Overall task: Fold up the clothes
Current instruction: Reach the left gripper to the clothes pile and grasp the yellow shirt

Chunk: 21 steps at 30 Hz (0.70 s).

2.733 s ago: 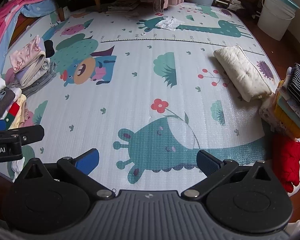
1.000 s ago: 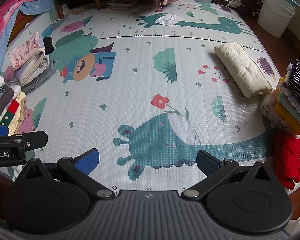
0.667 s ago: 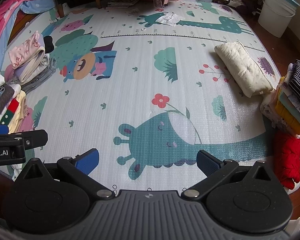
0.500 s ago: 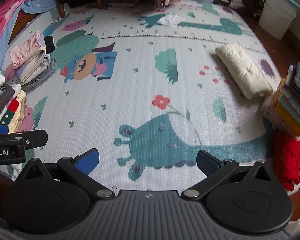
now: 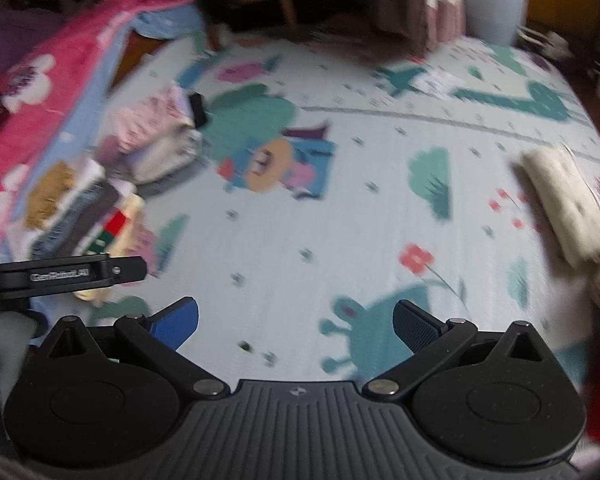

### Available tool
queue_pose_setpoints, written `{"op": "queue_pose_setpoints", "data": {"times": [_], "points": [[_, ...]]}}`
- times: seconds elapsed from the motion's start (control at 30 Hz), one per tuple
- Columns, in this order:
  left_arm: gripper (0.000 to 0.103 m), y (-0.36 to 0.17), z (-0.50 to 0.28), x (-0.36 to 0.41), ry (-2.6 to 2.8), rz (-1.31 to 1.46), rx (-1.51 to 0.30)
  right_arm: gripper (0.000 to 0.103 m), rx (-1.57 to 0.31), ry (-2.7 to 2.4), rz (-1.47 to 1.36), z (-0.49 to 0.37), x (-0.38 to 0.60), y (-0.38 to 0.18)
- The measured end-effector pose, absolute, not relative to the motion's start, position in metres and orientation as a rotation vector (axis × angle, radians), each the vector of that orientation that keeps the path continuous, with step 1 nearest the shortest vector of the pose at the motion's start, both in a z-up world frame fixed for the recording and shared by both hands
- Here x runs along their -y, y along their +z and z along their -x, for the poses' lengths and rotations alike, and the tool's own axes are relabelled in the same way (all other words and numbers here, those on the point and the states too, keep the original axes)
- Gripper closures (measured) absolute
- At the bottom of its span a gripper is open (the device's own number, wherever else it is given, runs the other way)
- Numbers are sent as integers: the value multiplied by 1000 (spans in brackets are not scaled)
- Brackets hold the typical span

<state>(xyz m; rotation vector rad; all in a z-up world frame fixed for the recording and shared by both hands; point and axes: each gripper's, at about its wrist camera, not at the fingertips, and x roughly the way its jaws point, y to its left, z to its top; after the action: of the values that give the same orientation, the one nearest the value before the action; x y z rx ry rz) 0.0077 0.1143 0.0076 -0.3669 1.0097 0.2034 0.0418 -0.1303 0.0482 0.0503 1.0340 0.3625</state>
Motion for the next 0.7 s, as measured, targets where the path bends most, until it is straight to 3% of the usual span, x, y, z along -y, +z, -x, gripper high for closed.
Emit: {"op": "queue_pose_setpoints", "data": {"times": [0.3,0.43,0.7], "points": [[0,65,-23,-200,299,459,-778,0,-968,526,9,-76,92,97],[1,86,-50,-243,426,327,-751,0,-942,669,-11,-87,88,108],[3,41,-48,-355,676,262,-773,0,-1011,691,-80,-92,93,106]]}}
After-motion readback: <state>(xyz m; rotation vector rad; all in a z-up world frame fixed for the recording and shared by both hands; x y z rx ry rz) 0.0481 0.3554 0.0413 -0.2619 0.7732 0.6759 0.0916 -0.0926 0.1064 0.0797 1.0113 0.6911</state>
